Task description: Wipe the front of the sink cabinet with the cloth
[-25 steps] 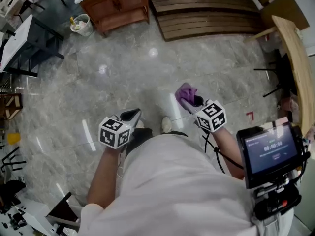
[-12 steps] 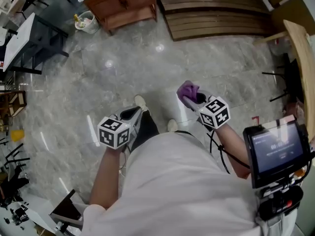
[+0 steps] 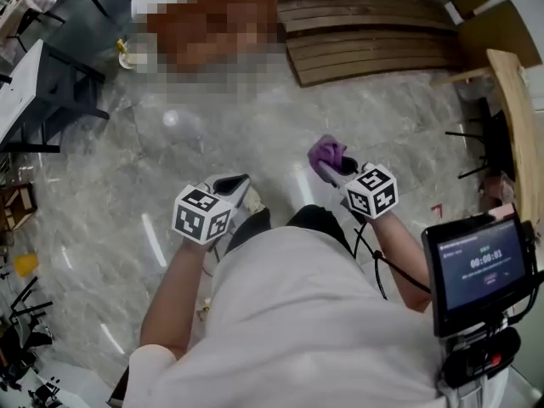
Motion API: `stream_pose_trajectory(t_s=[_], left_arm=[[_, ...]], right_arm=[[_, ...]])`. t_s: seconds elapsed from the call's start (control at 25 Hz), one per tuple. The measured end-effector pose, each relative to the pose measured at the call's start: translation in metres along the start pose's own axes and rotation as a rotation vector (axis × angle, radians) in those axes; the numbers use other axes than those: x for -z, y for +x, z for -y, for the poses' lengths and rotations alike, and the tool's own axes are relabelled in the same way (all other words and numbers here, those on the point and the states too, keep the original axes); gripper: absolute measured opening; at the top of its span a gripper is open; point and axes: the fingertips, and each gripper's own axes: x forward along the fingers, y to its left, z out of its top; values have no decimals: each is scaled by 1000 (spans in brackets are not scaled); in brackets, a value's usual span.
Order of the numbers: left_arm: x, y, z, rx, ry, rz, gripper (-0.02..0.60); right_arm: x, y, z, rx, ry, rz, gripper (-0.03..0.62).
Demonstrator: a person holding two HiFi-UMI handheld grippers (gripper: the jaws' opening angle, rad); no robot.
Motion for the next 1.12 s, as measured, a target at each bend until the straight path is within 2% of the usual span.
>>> stream_pose_trajectory(t_s=[0.2, 0.52, 0.76, 0.96, 1.12], left_arm=[[-22, -17, -66, -27, 11, -1, 5], [-50, -12, -137, -59, -66, 15, 5], [-121, 28, -228, -111, -125, -11, 5], [-157, 47, -258, -118, -157, -8, 5], [-208, 90, -301, -116, -194, -22, 5]], right_arm=[[-27, 50, 7, 22, 31, -28, 72], [-91, 121, 49, 11, 8, -41, 72], [-164, 213, 142, -18, 37, -49, 72], [-197, 253, 200, 2, 65, -49, 72], [-231, 302, 283, 23, 99, -75, 72]])
